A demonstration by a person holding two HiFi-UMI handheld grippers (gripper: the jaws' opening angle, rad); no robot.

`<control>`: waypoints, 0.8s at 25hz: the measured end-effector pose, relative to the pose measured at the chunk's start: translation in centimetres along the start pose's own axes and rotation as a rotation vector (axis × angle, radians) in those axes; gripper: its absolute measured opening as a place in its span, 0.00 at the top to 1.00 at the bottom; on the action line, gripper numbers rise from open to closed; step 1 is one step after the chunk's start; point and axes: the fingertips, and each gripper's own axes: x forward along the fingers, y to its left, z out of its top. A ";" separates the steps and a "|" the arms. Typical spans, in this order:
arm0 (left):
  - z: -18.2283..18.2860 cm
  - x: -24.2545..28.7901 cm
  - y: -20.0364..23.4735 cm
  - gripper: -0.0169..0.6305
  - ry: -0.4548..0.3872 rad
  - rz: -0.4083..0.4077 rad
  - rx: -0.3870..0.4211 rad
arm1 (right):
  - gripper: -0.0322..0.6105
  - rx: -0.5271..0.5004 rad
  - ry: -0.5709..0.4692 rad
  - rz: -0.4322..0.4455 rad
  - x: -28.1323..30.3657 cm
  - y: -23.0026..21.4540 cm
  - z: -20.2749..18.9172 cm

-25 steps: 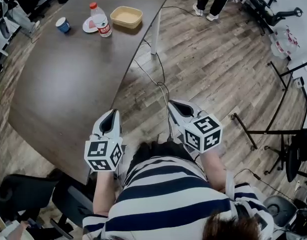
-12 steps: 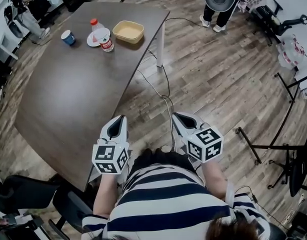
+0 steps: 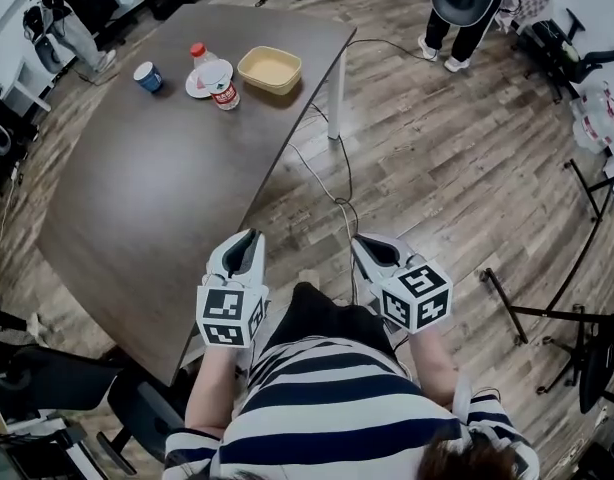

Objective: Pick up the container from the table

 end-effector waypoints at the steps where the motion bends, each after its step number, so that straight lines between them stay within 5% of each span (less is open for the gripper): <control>1: 0.3 0.5 0.3 0.97 0.001 -0.002 0.009 | 0.95 -0.002 0.003 0.000 0.4 -0.2 0.2; 20: 5.1 13.5 8.4 0.97 0.058 -0.078 0.128 | 0.95 -0.022 0.053 0.027 13.3 -5.7 9.5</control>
